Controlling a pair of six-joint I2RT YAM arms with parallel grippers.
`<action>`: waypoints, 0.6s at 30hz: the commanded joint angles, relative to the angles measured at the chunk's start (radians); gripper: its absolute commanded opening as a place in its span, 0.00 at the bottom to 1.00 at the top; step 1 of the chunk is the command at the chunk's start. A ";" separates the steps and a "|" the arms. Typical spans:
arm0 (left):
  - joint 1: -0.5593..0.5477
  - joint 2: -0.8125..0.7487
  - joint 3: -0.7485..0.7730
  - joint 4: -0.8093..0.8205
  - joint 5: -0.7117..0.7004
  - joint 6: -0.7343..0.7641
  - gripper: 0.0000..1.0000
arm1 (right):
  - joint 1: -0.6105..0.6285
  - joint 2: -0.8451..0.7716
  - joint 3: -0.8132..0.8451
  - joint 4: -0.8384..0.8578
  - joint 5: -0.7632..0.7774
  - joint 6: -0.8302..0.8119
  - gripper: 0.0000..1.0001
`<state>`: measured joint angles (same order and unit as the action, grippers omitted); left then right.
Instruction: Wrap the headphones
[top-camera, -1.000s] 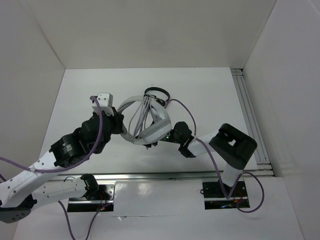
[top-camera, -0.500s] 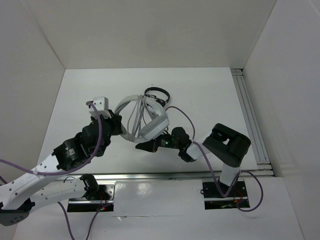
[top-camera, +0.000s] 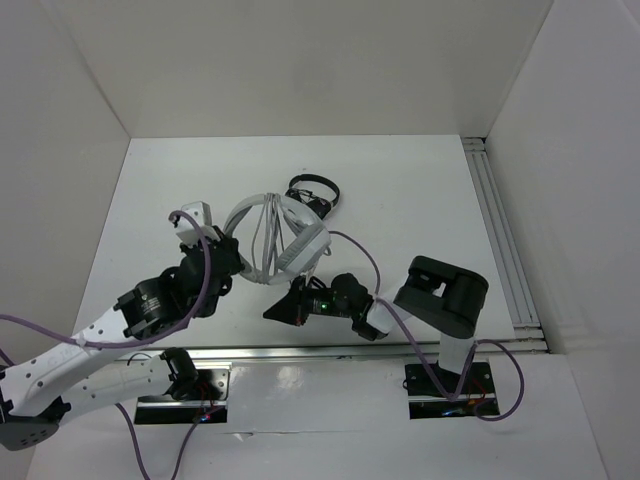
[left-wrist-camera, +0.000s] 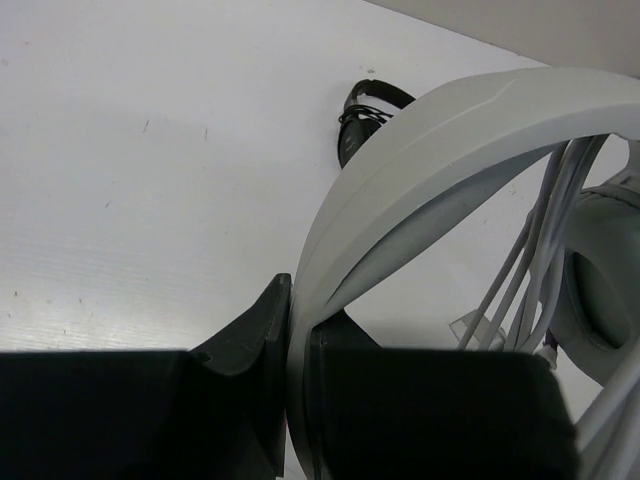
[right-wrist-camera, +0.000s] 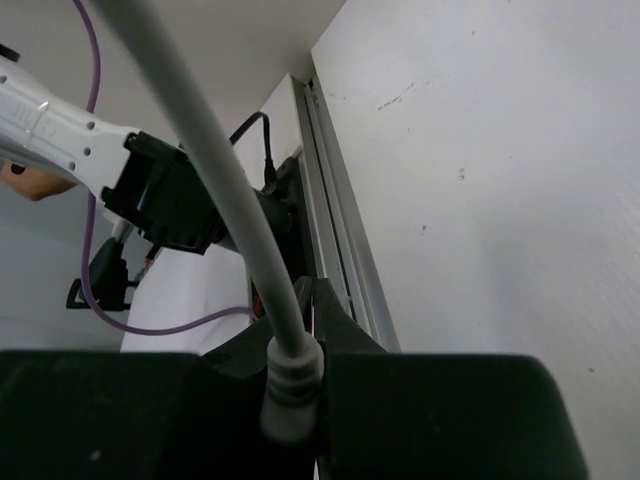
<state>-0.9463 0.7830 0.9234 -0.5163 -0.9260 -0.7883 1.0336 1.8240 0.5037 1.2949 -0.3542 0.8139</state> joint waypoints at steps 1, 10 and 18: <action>0.001 -0.016 0.002 0.113 -0.108 -0.167 0.00 | 0.039 0.017 -0.001 0.587 0.046 -0.024 0.03; 0.001 -0.034 -0.147 0.102 -0.198 -0.296 0.00 | 0.066 0.058 0.116 0.587 -0.012 0.024 0.08; 0.001 0.022 -0.258 0.033 -0.293 -0.469 0.00 | 0.075 0.099 0.125 0.587 0.008 0.053 0.09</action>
<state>-0.9478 0.7818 0.6849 -0.4892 -1.1034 -1.1252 1.1023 1.9049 0.5972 1.2877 -0.3622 0.8707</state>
